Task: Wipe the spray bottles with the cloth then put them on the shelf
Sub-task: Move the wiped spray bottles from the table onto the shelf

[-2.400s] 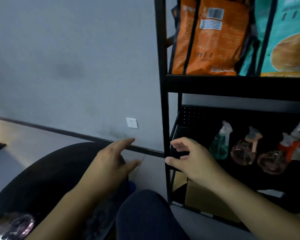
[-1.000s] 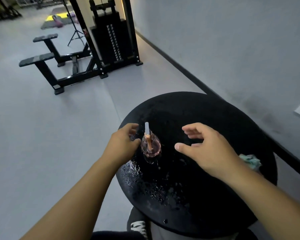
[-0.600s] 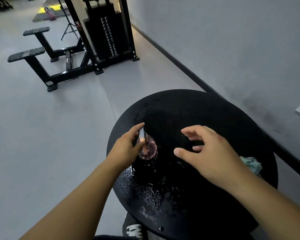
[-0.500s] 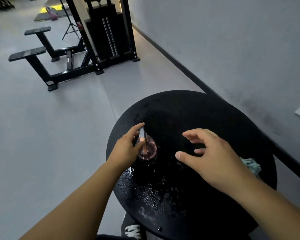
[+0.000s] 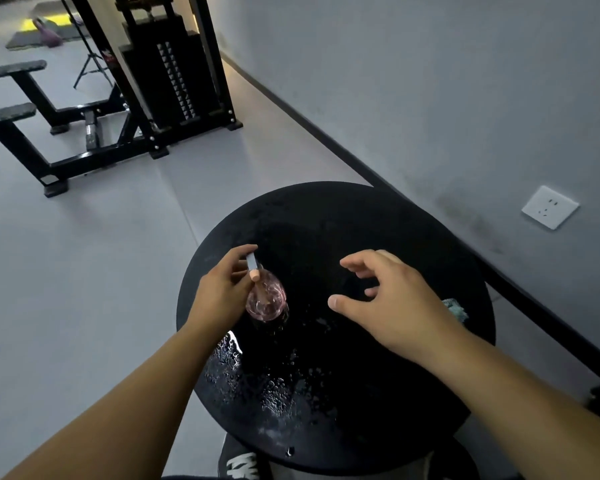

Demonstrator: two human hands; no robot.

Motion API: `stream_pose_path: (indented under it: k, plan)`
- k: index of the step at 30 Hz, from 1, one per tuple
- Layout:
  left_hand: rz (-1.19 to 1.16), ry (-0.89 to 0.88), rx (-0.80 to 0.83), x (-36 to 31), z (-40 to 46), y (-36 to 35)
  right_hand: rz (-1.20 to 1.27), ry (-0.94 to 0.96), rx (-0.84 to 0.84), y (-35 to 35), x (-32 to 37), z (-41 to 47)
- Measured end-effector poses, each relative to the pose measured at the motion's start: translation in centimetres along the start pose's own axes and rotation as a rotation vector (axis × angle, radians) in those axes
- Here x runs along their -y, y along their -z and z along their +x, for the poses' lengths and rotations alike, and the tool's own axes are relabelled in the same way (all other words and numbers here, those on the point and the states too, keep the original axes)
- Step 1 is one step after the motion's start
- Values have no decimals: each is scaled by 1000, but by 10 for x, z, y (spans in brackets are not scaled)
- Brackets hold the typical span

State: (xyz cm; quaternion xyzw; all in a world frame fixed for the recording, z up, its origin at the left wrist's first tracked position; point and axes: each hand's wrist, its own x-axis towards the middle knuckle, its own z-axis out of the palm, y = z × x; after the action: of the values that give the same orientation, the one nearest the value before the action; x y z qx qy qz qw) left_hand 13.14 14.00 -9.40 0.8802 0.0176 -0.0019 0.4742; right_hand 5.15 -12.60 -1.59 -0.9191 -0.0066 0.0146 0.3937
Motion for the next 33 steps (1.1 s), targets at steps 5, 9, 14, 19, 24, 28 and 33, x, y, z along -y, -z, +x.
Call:
stream_pose_path:
  k: [5,9,14,19,24,28,33]
  plan:
    - [-39,-46,3,-21,-11,5,-27,-37,-39,16,-12,-8]
    - [-10,-109,9,-44,-30,6,-14,-83,-83,32,-21,-23]
    - [-37,-199,-1,-85,-59,5,15,-84,-159,55,-25,-49]
    - [-84,-304,4,-131,-85,8,36,-75,-229,88,-16,-82]
    - [-73,-410,70,-180,-117,5,43,-80,-313,129,-17,-131]
    - [-76,-506,119,-219,-144,-5,52,-96,-368,159,-18,-174]
    - [-118,-609,201,-270,-179,-30,38,-134,-456,185,-27,-227]
